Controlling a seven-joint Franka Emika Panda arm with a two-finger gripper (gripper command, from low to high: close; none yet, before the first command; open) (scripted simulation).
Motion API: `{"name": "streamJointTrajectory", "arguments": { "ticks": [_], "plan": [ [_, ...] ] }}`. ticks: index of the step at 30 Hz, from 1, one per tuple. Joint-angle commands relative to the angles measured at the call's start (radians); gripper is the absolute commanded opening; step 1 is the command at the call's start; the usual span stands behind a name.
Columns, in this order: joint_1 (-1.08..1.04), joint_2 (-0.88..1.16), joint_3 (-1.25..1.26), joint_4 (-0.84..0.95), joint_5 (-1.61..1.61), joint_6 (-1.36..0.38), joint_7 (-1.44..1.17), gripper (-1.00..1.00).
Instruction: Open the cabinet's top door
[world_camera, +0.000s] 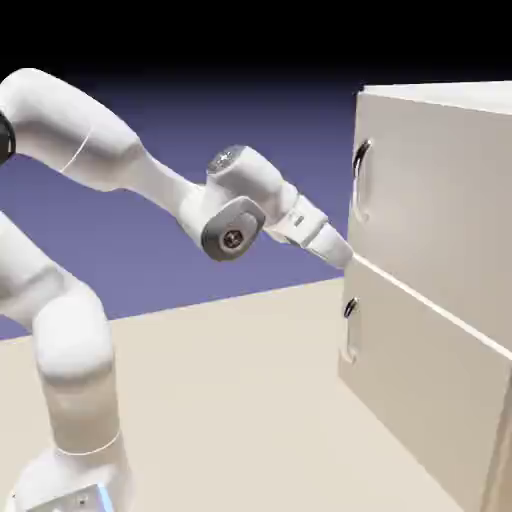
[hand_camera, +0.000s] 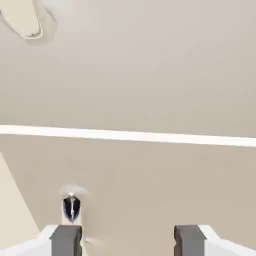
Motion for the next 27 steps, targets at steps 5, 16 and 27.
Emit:
{"name": "streamJointTrajectory", "arguments": {
  "ticks": [5,16,27],
  "plan": [
    [-0.067,-0.028,0.074,0.027,0.218,-0.016,0.079,0.0],
    [-0.215,-0.09,0.236,0.085,0.696,-0.052,0.253,0.0],
    [-0.363,-0.152,0.399,0.144,1.174,-0.089,0.427,0.0]
  ]
}}
